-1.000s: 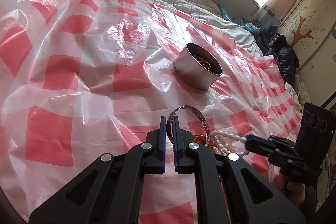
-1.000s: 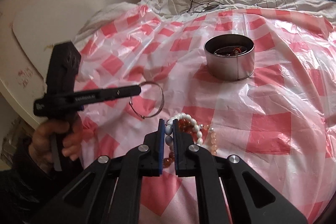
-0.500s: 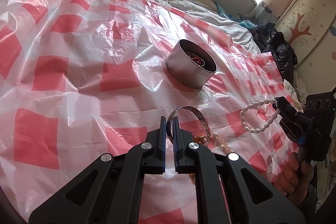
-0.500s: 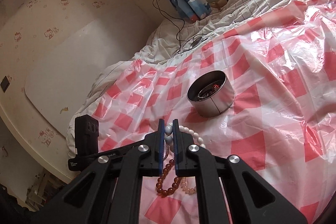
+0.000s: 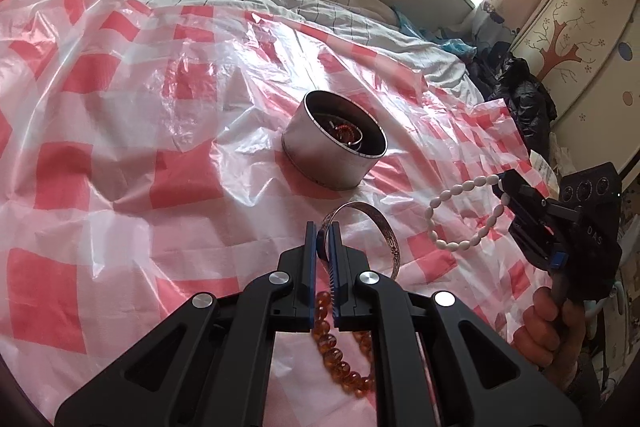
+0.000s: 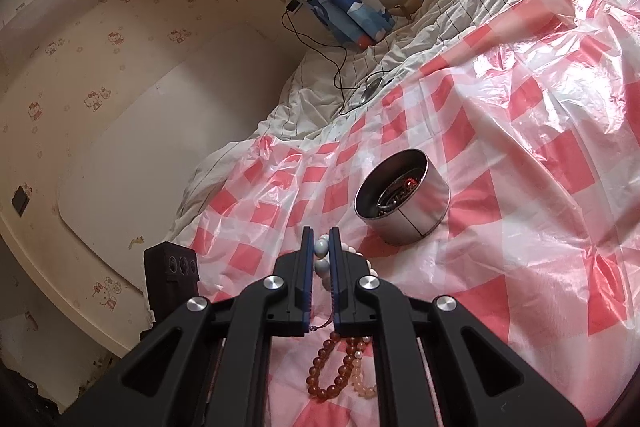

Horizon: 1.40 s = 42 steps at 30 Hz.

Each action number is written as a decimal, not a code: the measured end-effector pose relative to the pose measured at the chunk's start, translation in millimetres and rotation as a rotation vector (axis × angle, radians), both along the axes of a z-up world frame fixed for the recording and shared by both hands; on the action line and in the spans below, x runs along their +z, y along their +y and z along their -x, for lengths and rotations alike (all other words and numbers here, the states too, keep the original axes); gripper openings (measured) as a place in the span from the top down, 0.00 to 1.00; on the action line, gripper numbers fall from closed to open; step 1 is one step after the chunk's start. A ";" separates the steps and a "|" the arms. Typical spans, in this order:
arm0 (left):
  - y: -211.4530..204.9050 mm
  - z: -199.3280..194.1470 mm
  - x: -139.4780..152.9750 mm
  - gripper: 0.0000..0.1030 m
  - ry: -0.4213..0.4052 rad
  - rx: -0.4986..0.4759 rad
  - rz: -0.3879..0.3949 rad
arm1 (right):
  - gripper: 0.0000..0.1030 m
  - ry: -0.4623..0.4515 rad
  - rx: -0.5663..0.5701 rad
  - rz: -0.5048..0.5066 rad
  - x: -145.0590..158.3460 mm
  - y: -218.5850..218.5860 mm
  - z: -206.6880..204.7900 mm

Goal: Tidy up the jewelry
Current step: 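Carry both items over the steel tin and open both grippers to drop them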

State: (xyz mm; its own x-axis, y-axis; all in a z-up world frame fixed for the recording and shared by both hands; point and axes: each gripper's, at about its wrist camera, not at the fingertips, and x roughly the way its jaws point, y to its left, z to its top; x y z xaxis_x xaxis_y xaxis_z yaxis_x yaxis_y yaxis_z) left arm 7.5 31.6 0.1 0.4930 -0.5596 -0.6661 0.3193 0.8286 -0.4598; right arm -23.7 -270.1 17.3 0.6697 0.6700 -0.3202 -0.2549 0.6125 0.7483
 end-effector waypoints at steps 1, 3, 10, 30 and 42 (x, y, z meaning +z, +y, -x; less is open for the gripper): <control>-0.4 -4.1 3.5 0.95 -0.009 0.003 0.005 | 0.92 -0.005 -0.001 -0.007 0.8 -0.7 -2.7; -1.9 -13.9 9.2 0.95 -0.024 0.009 0.018 | 0.92 -0.014 -0.001 -0.016 2.5 -1.8 -8.8; -24.6 -53.2 17.3 0.95 -0.050 0.012 0.032 | 0.92 -0.033 -0.008 -0.035 6.5 -8.6 -28.7; -78.1 -129.6 -4.5 0.94 0.002 -0.011 -0.117 | 0.92 -0.046 -0.049 -0.029 1.8 -19.0 -88.7; -26.6 -114.8 28.5 0.55 -0.026 0.118 -0.004 | 0.91 -0.044 -0.005 0.247 0.7 30.8 -120.5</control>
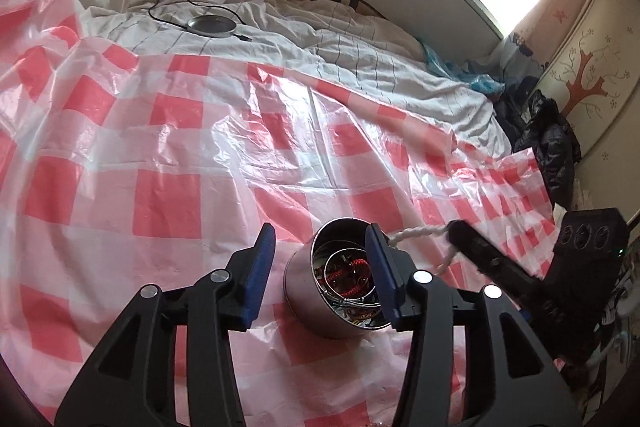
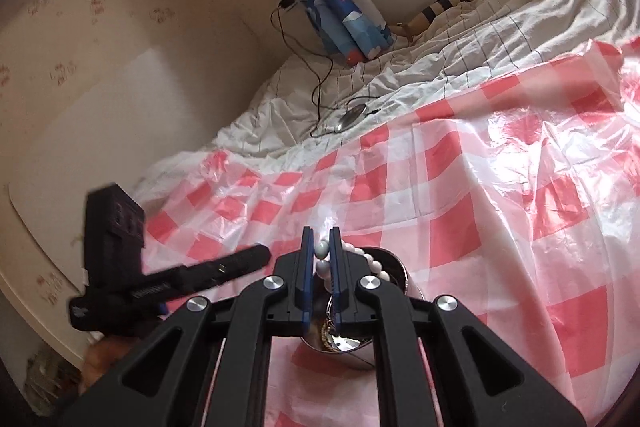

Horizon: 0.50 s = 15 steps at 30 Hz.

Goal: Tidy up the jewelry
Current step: 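Carry both items over the steel tin and open both grippers to drop them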

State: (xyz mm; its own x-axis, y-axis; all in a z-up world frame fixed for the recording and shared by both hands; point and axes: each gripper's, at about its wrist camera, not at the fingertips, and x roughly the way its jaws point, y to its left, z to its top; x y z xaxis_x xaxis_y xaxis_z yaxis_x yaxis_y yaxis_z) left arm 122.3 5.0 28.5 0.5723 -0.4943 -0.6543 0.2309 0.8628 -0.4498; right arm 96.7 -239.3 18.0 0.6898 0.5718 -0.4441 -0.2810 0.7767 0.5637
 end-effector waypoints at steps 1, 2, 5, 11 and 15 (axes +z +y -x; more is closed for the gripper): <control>4.9 3.0 1.5 0.55 -0.002 0.005 0.009 | 0.79 0.025 0.039 0.036 -5.0 13.2 -5.5; 8.6 5.9 2.2 0.55 0.000 0.006 0.013 | 0.54 0.045 0.065 0.064 -10.1 24.1 -8.6; 15.3 14.0 2.2 0.52 0.006 0.003 0.001 | 0.49 0.067 0.107 0.126 -20.2 46.5 -6.6; 29.0 44.3 -16.7 0.48 0.054 -0.014 -0.029 | 0.40 0.008 0.028 0.083 8.9 22.4 26.4; 29.6 70.5 -35.9 0.46 0.109 -0.054 -0.072 | 0.36 0.088 -0.018 0.118 7.5 5.3 58.9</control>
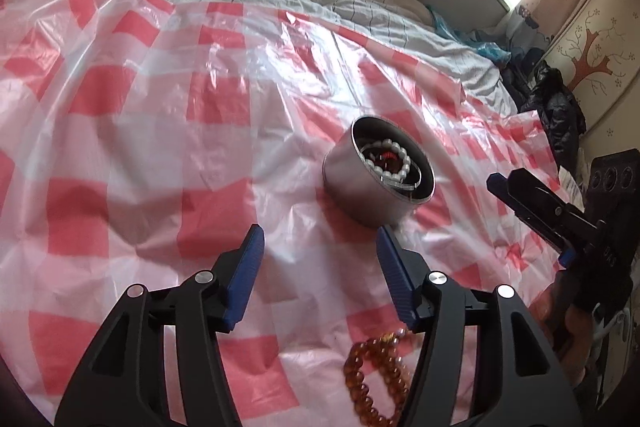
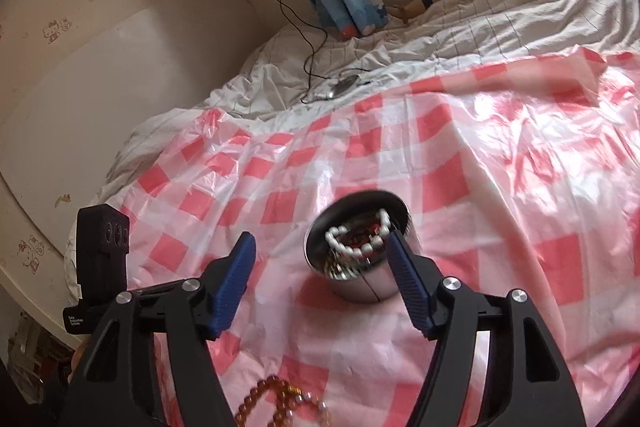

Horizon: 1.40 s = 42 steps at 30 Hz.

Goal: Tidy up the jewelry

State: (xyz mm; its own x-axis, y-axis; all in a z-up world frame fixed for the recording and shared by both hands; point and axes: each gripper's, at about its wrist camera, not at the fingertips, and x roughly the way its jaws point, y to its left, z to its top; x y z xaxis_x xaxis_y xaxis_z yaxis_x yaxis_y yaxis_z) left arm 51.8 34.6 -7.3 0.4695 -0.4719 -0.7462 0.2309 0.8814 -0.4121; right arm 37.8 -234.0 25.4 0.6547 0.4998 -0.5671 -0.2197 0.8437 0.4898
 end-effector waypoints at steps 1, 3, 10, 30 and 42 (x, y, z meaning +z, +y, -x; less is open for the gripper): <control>-1.5 6.6 -2.8 0.46 0.006 -0.012 -0.012 | 0.36 0.025 -0.005 0.026 -3.8 -1.0 9.4; -6.8 18.9 -6.5 0.46 0.009 -0.041 -0.033 | 0.36 0.089 -0.001 0.110 -14.0 2.3 31.3; -34.7 55.4 -20.9 0.46 0.012 -0.155 -0.166 | 0.53 0.159 0.111 0.311 -44.3 42.2 76.0; -49.0 83.0 -26.0 0.90 -0.145 -0.224 -0.431 | 0.92 0.124 0.098 0.546 -64.0 69.1 77.2; -42.5 77.4 -40.2 0.89 -0.107 -0.158 -0.375 | 0.91 0.183 0.050 0.467 -72.0 57.7 67.6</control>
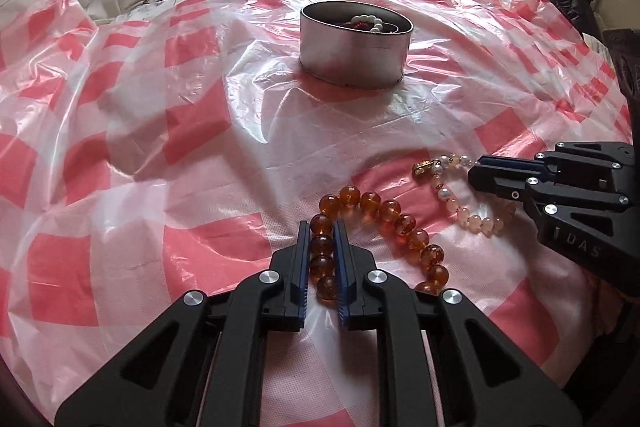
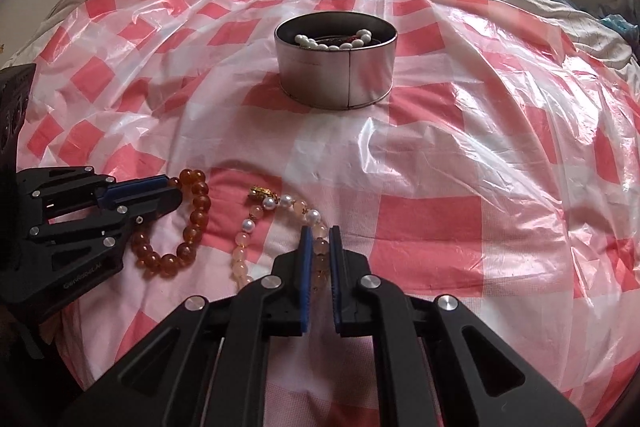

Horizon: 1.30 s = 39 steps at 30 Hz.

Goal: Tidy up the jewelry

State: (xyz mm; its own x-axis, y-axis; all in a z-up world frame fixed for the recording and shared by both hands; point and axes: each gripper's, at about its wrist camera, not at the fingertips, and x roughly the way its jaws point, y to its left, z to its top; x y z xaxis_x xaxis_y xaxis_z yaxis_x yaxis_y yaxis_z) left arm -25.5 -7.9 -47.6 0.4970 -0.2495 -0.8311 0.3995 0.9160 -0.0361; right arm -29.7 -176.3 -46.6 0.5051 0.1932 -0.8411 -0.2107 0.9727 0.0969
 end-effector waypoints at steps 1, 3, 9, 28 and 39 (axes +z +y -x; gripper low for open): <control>0.5 -0.5 0.0 0.88 0.004 0.001 0.006 | 0.91 0.002 -0.001 0.000 -0.7 0.4 -0.2; 2.0 -1.2 -0.5 0.88 0.011 0.001 0.016 | 0.91 0.003 0.000 0.005 -2.3 1.2 -0.2; 1.0 -0.9 -2.0 0.88 0.007 0.001 0.012 | 0.91 0.000 0.004 0.023 -4.9 3.4 0.1; 2.7 -1.5 -2.9 0.87 0.003 0.005 0.021 | 0.91 0.001 0.002 0.016 -6.2 2.3 0.1; 2.2 -1.2 -2.8 0.87 0.003 0.006 0.020 | 0.91 0.001 0.002 0.016 -6.2 2.6 0.3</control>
State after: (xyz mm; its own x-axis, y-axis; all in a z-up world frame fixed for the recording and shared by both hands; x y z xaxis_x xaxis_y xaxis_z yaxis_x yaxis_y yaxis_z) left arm -24.3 -5.7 -50.4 0.4957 -0.2637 -0.8275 0.3942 0.9173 -0.0561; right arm -30.1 -173.7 -52.8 0.5043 0.1809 -0.8444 -0.2126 0.9737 0.0817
